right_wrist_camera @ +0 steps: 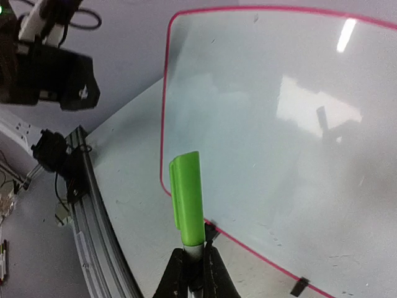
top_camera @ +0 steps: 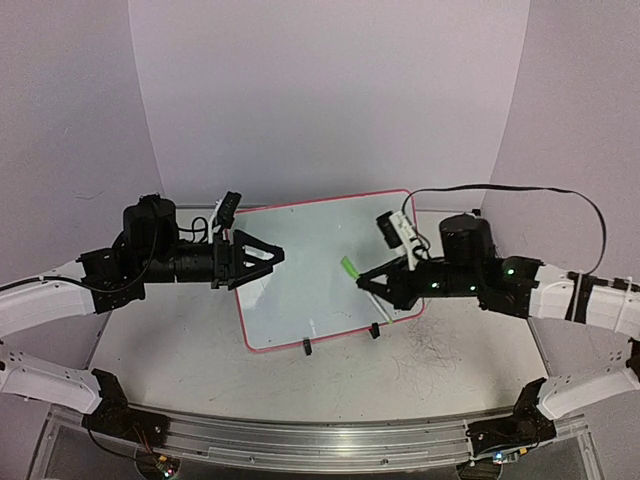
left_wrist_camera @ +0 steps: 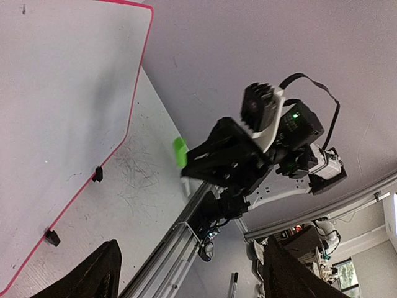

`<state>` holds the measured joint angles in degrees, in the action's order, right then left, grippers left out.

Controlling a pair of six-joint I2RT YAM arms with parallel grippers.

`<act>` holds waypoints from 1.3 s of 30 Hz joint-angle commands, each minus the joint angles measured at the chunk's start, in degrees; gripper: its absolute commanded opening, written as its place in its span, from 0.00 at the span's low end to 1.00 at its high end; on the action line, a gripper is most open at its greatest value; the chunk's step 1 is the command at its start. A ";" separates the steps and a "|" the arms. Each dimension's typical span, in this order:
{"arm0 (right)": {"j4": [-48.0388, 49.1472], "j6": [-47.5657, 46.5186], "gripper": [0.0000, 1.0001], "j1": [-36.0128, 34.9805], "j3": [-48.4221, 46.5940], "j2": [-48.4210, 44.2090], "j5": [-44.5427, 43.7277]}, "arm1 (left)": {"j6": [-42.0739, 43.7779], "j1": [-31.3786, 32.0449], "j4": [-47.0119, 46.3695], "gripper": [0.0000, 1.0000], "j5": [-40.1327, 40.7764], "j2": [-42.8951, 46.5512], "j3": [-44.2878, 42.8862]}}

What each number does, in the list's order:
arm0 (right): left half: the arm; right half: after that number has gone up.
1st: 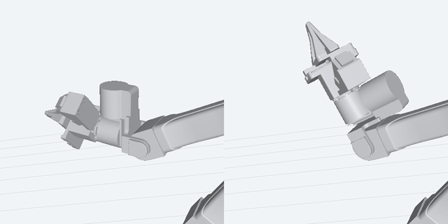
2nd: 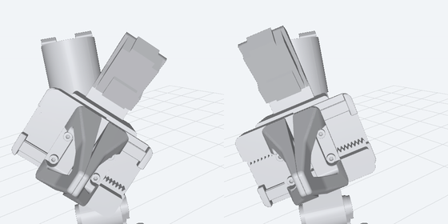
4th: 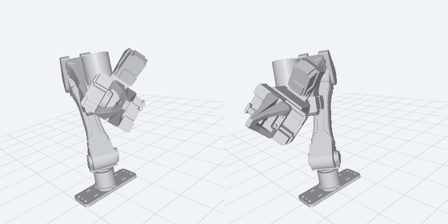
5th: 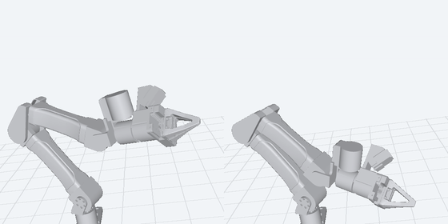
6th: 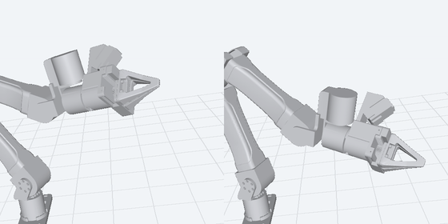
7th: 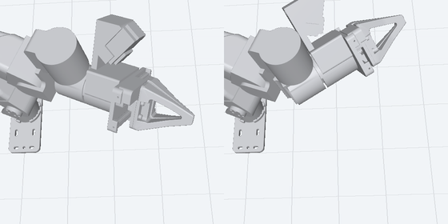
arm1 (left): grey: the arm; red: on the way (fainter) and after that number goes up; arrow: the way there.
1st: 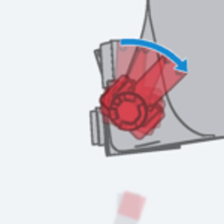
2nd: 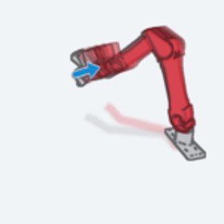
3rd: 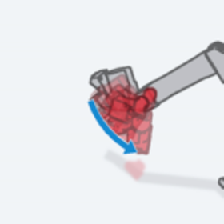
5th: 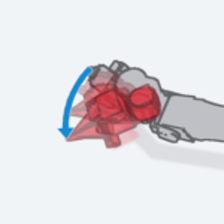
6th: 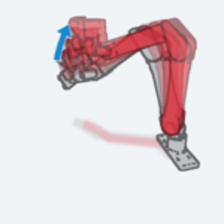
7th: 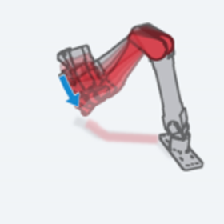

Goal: Write a sentence on the whiteboard
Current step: Pass from the right arm to the left

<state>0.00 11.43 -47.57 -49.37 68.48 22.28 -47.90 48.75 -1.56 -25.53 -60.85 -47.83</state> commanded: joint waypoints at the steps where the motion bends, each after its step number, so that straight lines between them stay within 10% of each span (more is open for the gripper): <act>1: 4.93 -1.12 0.00 -7.66 -5.41 6.93 1.11 | -1.11 2.12 -7.12 0.80 -3.37 -1.95 -1.04; 14: 7.20 -2.97 0.00 -12.90 -11.73 13.67 0.97 | -2.64 3.81 -6.48 0.69 -2.93 -6.23 0.44; 29: 7.20 -2.74 0.00 -13.62 -12.24 14.64 -1.05 | -2.84 3.81 -6.44 0.14 -2.83 -8.02 -0.81; 39: 28.04 20.19 0.75 -13.61 1.59 3.07 -7.53 | -5.98 3.81 -8.27 0.00 7.36 -0.86 0.81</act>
<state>9.92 18.88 -60.90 -56.17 80.45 16.56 -51.95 52.51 -6.09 -23.59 -66.82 -47.04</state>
